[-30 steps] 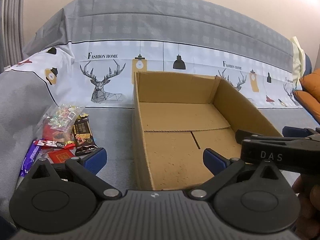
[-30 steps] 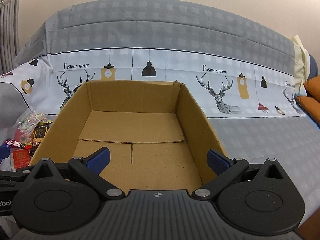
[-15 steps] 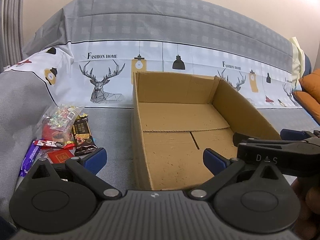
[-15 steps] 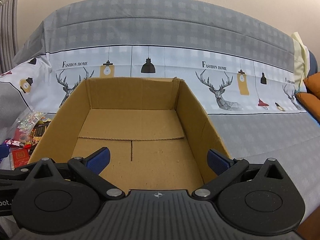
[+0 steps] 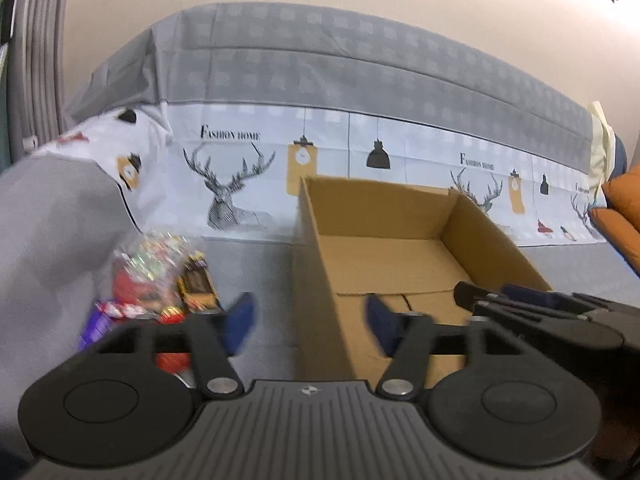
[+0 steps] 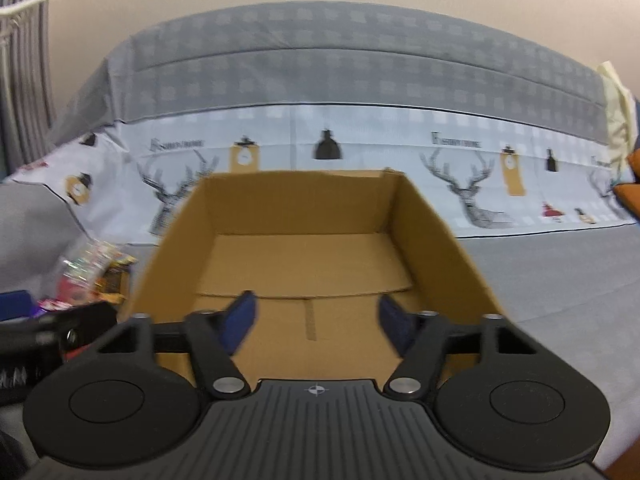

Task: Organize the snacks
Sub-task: 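Grasp the purple chocolate bar with the left tool while the right tool grasps the silver sachet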

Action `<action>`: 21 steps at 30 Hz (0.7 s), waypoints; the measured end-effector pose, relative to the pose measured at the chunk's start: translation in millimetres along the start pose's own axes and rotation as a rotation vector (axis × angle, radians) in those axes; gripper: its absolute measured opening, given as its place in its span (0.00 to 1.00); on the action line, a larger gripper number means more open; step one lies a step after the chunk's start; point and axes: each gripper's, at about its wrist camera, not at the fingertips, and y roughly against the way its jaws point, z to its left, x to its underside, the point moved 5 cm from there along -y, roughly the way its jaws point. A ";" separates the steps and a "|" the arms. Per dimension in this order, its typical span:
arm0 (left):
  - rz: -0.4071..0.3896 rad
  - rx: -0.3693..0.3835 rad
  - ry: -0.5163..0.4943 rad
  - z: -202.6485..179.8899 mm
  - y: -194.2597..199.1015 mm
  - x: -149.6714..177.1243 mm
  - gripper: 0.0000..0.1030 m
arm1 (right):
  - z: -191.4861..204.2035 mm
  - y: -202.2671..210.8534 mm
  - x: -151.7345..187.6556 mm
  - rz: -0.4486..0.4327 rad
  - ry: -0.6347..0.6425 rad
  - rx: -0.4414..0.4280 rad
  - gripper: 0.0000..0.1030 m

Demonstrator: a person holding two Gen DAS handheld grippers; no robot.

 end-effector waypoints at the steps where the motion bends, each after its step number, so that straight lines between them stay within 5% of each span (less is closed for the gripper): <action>1: -0.008 0.010 -0.011 5.7 2.4 -7.6 0.45 | 7.5 0.8 -1.9 -0.006 -0.008 -0.025 0.48; 8: -0.100 0.042 -0.143 57.6 5.2 -51.4 0.37 | 73.4 11.6 -12.9 -0.064 0.031 -0.217 0.48; 12: -0.113 0.033 -0.167 90.5 -13.3 -44.8 0.29 | 115.1 7.3 -11.0 -0.051 0.087 -0.312 0.48; 15: -0.024 0.009 -0.101 112.7 -38.2 -32.3 0.17 | 146.7 0.0 -4.9 -0.028 0.147 -0.376 0.48; 21: 0.150 -0.092 0.050 158.7 -76.6 -22.4 0.17 | 196.7 -27.4 13.1 0.070 0.273 -0.443 0.48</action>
